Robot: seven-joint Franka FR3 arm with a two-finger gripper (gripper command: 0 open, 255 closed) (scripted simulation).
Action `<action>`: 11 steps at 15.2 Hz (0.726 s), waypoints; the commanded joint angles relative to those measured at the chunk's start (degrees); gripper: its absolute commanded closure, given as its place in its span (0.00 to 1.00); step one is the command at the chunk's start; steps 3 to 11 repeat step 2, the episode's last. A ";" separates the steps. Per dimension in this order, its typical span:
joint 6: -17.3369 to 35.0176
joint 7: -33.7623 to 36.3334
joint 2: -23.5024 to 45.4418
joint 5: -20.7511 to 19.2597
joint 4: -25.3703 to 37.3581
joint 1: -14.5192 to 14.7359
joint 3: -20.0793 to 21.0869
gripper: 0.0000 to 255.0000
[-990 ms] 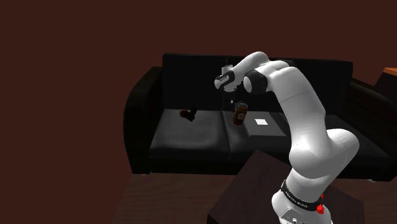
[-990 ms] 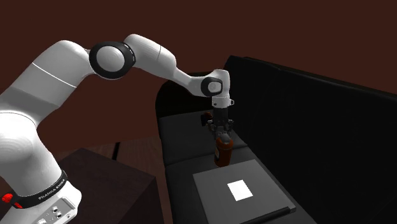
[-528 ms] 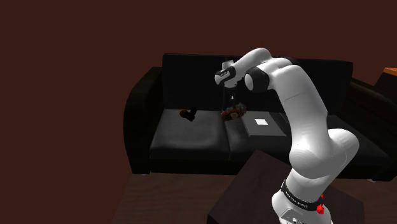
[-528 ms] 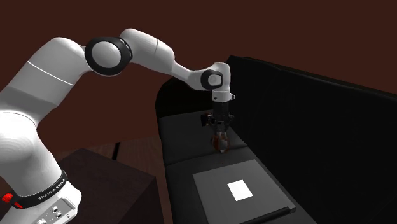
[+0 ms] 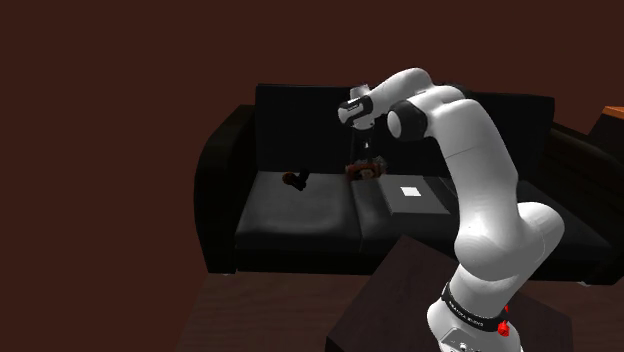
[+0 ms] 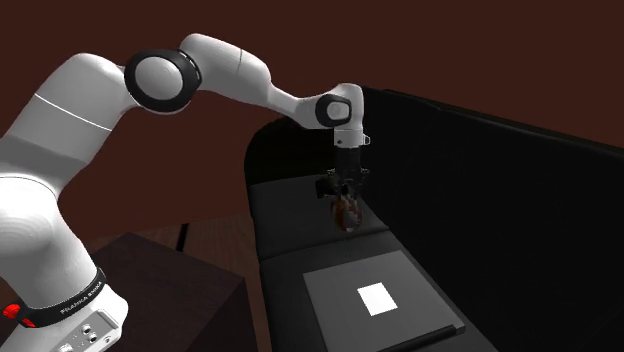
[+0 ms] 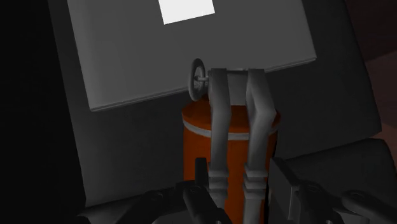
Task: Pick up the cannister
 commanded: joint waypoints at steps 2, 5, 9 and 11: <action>-0.69 -0.15 -0.44 -0.08 0.33 -0.01 -0.10 1.00; -0.69 -0.15 -0.44 -0.08 0.33 -0.01 -0.10 1.00; -0.69 -0.15 -0.44 -0.08 0.33 -0.01 -0.10 1.00; -0.69 -0.15 -0.44 -0.08 0.33 -0.01 -0.10 1.00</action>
